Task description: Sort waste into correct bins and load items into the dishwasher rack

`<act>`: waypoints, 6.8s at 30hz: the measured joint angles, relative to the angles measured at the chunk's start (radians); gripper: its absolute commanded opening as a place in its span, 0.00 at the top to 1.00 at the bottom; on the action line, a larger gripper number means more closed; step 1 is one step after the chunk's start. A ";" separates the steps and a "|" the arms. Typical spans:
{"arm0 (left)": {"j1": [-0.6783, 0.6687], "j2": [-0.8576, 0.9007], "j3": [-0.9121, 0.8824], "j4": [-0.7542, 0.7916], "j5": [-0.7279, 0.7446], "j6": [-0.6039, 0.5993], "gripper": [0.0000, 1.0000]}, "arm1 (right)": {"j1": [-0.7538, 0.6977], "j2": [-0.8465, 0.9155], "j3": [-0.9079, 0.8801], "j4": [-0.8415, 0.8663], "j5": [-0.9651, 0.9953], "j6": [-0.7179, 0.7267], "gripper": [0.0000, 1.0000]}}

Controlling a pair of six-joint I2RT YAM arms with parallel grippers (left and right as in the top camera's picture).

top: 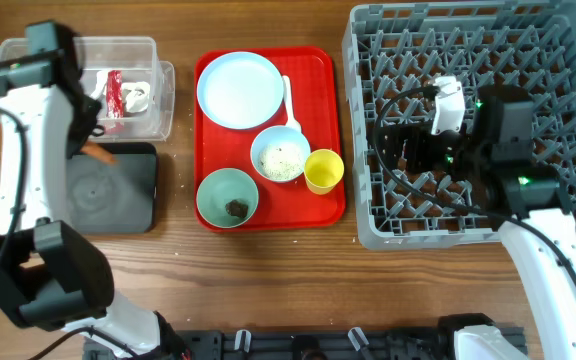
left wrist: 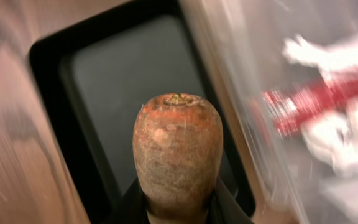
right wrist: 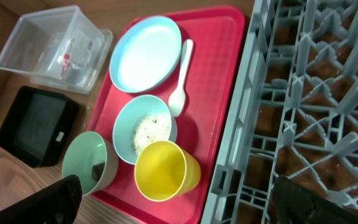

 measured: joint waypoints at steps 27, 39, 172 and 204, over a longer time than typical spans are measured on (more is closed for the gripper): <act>0.049 -0.395 -0.326 0.461 0.339 0.195 0.00 | 0.000 0.112 0.000 0.014 -0.011 0.048 0.00; -0.594 -0.093 -0.316 0.346 0.502 0.903 0.27 | 0.000 0.112 0.000 0.012 -0.031 0.052 0.00; -0.786 0.145 -0.161 0.411 0.436 0.677 0.63 | 0.000 0.112 0.000 0.051 -0.037 0.052 0.00; -0.747 0.145 -0.101 0.264 0.660 0.658 0.96 | 0.000 0.112 0.000 0.071 -0.101 0.043 0.00</act>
